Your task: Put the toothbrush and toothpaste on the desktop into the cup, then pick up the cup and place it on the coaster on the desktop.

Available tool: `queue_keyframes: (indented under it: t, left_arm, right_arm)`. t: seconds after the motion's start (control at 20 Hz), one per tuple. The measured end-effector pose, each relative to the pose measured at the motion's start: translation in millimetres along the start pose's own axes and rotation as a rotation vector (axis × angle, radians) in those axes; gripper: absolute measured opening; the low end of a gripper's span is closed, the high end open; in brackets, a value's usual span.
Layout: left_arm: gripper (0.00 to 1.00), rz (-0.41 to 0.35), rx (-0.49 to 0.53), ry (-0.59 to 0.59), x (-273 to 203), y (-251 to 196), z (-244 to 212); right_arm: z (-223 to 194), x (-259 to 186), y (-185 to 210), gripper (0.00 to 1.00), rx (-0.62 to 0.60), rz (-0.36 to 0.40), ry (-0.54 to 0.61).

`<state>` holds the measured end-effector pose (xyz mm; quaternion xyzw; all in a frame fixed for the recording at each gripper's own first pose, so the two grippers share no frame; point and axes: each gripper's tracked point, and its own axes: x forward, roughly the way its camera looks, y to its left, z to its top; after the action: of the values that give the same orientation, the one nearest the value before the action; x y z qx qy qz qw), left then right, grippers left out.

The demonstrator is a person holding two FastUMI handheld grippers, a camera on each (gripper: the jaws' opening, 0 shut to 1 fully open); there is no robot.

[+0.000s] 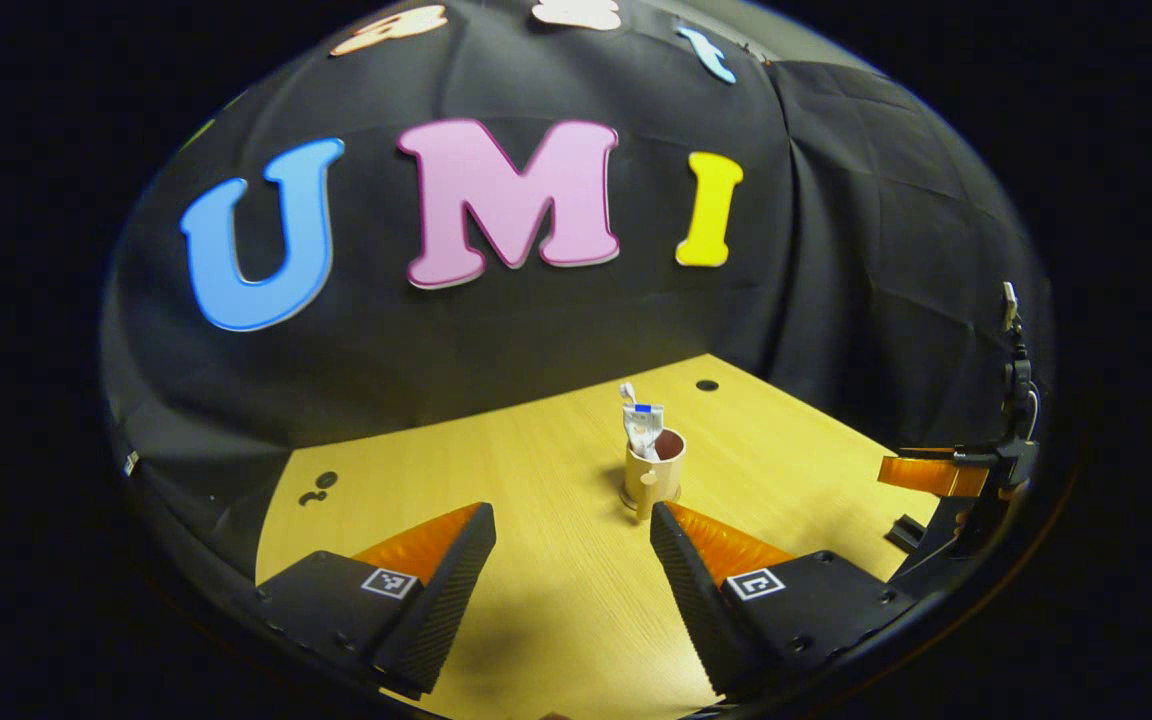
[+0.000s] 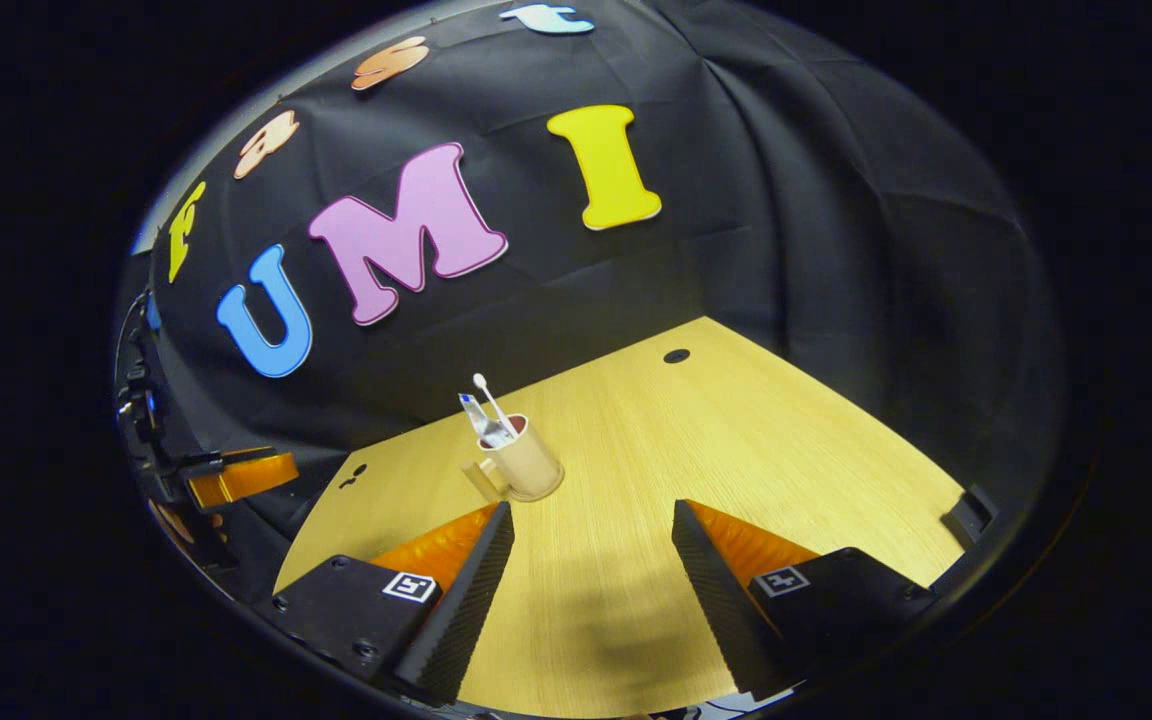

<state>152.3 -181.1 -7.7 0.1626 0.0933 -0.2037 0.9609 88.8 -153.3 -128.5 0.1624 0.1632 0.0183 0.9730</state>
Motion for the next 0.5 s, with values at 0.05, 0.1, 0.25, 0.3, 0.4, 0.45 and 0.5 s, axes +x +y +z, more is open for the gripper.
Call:
queue_keyframes:
  t: [0.05, 0.1, 0.25, 0.3, 0.4, 0.45, 0.5]
  left_arm:
    - [0.96, 0.030, -0.020, -0.037, -23, 6, 1]
    - [0.97, 0.048, -0.045, -0.063, -46, 10, -2]
    - [0.97, 0.111, -0.148, -0.124, -106, 23, -13]
    - [0.97, 0.126, -0.192, -0.138, -129, 26, -18]
    - [0.97, 0.155, -0.274, -0.156, -169, 32, -35]
    - [0.97, 0.166, -0.305, -0.157, -187, 35, -43]
    - [0.97, 0.169, -0.328, -0.158, -198, 37, -52]
  right_arm:
    - [6, -11, 9, 0.98, -0.005, 0.005, -0.018]
    - [9, -26, 17, 0.98, -0.013, 0.012, -0.038]
    - [22, -64, 44, 0.98, -0.050, 0.035, -0.097]
    - [24, -77, 51, 0.98, -0.060, 0.039, -0.111]
    - [27, -102, 65, 0.98, -0.081, 0.048, -0.133]
    - [28, -116, 71, 0.98, -0.093, 0.056, -0.140]
    - [28, -128, 77, 0.98, -0.107, 0.064, -0.144]
